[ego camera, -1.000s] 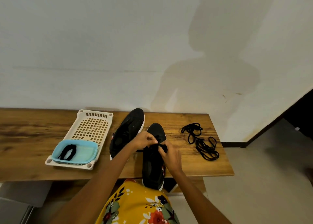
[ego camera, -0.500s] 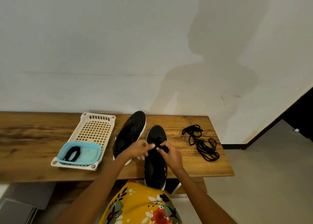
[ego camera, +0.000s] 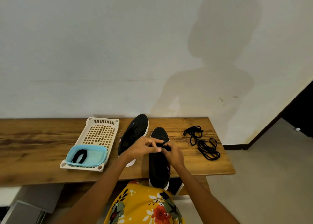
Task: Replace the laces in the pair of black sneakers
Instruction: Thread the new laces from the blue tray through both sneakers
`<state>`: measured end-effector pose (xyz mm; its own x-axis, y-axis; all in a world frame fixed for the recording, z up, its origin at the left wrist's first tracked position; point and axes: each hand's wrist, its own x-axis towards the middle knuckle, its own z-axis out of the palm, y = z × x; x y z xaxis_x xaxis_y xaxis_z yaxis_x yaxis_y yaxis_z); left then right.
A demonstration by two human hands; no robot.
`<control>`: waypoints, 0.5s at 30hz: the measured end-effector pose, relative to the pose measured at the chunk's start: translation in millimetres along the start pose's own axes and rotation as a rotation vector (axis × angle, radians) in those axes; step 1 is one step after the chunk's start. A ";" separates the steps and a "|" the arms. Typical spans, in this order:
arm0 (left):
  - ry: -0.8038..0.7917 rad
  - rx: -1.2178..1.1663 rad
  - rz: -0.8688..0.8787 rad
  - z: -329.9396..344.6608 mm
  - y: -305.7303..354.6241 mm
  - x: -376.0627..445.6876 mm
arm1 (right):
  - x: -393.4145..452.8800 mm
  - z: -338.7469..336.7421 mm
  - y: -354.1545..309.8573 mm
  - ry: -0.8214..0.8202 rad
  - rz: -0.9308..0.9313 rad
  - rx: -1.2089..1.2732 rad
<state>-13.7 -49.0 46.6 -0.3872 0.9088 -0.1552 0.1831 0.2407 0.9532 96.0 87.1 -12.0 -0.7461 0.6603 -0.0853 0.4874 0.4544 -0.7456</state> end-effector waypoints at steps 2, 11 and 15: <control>0.007 0.003 0.001 7.4 4.5 4.1 | 1.2 -1.3 1.6 -0.012 -0.020 0.011; -0.069 0.421 -0.022 10.1 -14.9 34.1 | 10.0 -3.5 14.6 -0.101 -0.071 0.168; -0.001 0.533 0.061 13.0 -15.7 44.6 | 12.8 -4.8 18.4 -0.149 -0.111 0.266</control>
<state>-22.0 -7.8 21.3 -0.3609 0.9268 -0.1042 0.6384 0.3270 0.6968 97.6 106.8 -23.6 -0.8559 0.5117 -0.0755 0.2788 0.3334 -0.9006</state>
